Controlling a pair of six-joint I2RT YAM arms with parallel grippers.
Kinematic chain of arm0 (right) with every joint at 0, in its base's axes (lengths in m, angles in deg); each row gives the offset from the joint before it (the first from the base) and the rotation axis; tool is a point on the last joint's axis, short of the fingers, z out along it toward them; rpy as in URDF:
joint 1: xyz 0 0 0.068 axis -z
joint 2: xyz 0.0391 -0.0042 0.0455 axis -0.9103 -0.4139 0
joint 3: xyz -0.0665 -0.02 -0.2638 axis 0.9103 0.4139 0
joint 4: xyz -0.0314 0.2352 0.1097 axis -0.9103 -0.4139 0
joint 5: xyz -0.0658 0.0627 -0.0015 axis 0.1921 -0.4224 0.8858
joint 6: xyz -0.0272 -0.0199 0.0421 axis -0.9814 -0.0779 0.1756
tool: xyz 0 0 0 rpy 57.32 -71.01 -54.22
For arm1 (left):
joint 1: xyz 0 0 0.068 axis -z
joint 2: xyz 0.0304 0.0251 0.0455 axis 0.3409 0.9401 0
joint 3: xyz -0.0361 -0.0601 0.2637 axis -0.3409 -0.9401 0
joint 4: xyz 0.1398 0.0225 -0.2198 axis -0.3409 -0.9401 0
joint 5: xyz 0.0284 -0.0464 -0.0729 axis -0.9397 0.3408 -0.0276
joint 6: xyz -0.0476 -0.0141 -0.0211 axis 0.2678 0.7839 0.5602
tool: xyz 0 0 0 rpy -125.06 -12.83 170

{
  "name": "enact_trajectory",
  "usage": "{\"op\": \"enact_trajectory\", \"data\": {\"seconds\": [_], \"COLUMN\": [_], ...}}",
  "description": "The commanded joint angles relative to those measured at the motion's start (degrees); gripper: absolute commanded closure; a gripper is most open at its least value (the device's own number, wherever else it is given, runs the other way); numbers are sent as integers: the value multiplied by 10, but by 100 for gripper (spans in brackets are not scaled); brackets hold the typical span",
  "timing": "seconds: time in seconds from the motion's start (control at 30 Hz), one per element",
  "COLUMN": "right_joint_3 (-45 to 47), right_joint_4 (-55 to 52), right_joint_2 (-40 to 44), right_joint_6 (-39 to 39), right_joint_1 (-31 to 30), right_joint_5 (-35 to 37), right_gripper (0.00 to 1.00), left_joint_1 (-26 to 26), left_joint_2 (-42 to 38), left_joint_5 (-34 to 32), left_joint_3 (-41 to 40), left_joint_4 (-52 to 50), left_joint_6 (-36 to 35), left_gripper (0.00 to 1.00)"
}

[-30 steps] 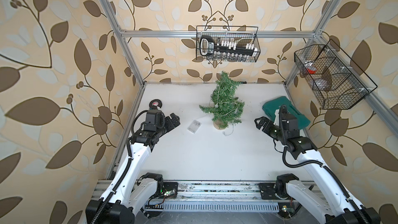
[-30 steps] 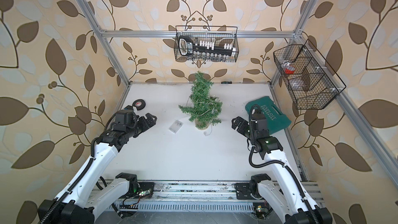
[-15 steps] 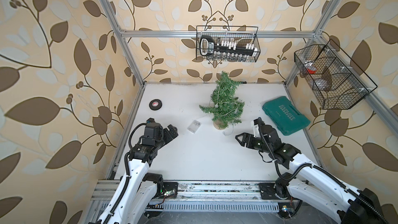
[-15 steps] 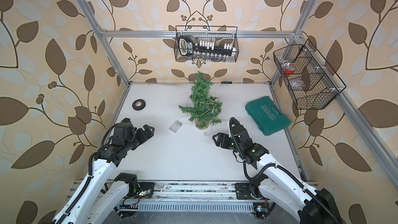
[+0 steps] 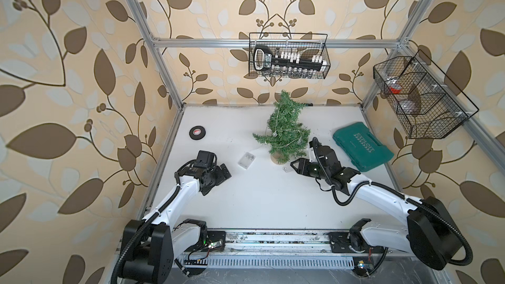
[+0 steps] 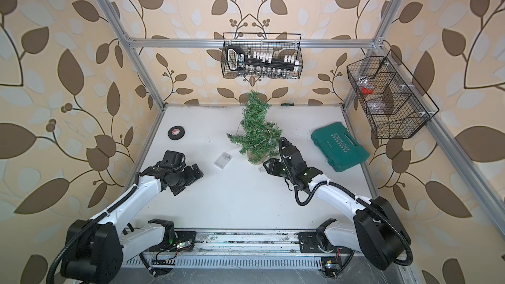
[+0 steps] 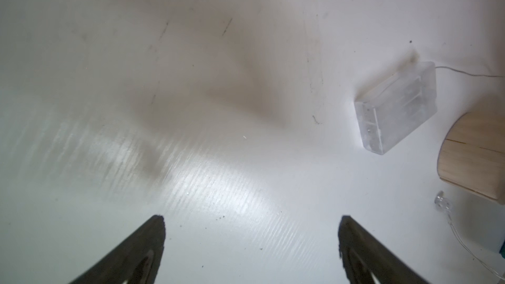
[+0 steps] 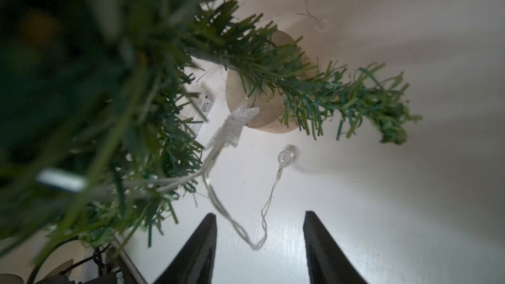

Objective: Remove string lights from the small christmas tree
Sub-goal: Pick up the light string from the Christmas tree.

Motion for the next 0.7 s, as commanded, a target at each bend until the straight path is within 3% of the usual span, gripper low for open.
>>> {"op": "enact_trajectory", "data": {"seconds": [0.0, 0.13, 0.27, 0.47, 0.67], "right_joint_3": [-10, 5, 20, 23, 22], "right_joint_4": [17, 28, 31, -2, -68], "right_joint_2": [-6, 7, 20, 53, 119], "right_joint_6": [4, 17, 27, 21, 22], "right_joint_1": [0, 1, -3, -3, 4], "right_joint_5": [-7, 13, 20, 39, 61], "right_gripper": [57, 62, 76, 97, 100], "left_joint_1": [33, 57, 60, 60, 60], "left_joint_2": [-1, 8, 14, -21, 6], "left_joint_5": [-29, -9, 33, 25, 98], "left_joint_3": [33, 44, 43, 51, 64], "left_joint_4": [-3, 15, 28, 25, 51], "left_joint_6": [24, 46, 59, 34, 26], "left_gripper": [1, 1, 1, 1, 1]}}
